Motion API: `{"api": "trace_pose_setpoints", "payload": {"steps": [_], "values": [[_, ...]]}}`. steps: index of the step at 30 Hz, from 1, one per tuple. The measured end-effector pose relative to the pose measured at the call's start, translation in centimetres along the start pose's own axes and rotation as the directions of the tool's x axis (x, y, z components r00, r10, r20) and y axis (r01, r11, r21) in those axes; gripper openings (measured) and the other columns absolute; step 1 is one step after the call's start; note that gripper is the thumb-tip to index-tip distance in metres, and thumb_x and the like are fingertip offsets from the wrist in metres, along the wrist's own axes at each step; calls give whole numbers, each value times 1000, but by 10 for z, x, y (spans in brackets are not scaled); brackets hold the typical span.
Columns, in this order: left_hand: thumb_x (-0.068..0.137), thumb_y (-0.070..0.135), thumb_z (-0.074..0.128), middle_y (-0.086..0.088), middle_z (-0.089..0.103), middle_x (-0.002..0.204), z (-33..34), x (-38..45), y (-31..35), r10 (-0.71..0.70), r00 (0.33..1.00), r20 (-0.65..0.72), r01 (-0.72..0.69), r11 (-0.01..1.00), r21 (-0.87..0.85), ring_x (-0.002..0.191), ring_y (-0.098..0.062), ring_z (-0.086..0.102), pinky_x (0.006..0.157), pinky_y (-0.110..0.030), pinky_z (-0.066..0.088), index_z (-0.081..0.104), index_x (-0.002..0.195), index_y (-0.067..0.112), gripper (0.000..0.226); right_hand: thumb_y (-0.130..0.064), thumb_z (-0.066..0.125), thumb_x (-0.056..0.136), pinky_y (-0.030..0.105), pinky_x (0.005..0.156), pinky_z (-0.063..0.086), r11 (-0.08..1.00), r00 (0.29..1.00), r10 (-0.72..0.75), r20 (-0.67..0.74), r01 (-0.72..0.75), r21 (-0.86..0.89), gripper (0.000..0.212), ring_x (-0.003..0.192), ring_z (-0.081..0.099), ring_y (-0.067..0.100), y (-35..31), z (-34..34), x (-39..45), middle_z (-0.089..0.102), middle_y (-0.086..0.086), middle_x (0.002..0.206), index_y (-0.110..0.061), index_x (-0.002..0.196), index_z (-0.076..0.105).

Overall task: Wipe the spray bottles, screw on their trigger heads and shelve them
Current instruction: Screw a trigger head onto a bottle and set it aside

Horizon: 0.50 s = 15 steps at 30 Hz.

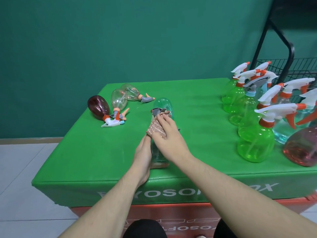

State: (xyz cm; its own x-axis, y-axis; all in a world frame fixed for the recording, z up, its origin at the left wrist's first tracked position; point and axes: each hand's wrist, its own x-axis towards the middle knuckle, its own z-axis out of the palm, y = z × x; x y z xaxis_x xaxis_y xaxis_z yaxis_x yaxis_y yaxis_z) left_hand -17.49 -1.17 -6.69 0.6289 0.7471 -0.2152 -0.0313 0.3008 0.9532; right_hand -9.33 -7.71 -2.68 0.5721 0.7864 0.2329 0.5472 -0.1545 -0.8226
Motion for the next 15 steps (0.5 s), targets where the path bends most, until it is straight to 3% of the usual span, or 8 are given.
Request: {"api": "trace_pose_setpoints", "payload": {"steps": [4,7,11,15], "values": [[106,40,43,-5,78,113,-2,5,-5,-13,1000,-15,14,1000,16,107,-31,73,88,-63,59,69,120,28,32,-46,45,83,39,125,20,997,998,-66,4,66,-36,68,152,18,7,9,2,-7,17,-17,165,-31,149,46],[108,45,44,-3,78,114,-2,6,-5,-12,1000,20,11,1000,15,104,-28,75,88,-56,61,69,123,34,31,-40,47,85,41,126,16,988,990,-139,36,141,-66,61,155,8,10,18,3,-15,10,-16,167,-34,146,48],[105,60,39,-3,76,119,-5,6,-5,-23,998,62,27,998,-51,109,-23,74,88,-45,60,63,133,35,45,-36,45,84,42,127,12,945,956,-290,47,294,-145,58,155,4,13,27,4,-31,23,-11,165,-33,142,52],[99,66,47,-11,73,125,-7,7,-6,-23,998,54,28,995,-95,115,-29,71,99,-48,56,61,139,26,58,-29,44,85,49,124,19,854,890,-454,43,448,-262,55,156,10,23,39,4,-42,34,-1,161,-22,139,57]]}}
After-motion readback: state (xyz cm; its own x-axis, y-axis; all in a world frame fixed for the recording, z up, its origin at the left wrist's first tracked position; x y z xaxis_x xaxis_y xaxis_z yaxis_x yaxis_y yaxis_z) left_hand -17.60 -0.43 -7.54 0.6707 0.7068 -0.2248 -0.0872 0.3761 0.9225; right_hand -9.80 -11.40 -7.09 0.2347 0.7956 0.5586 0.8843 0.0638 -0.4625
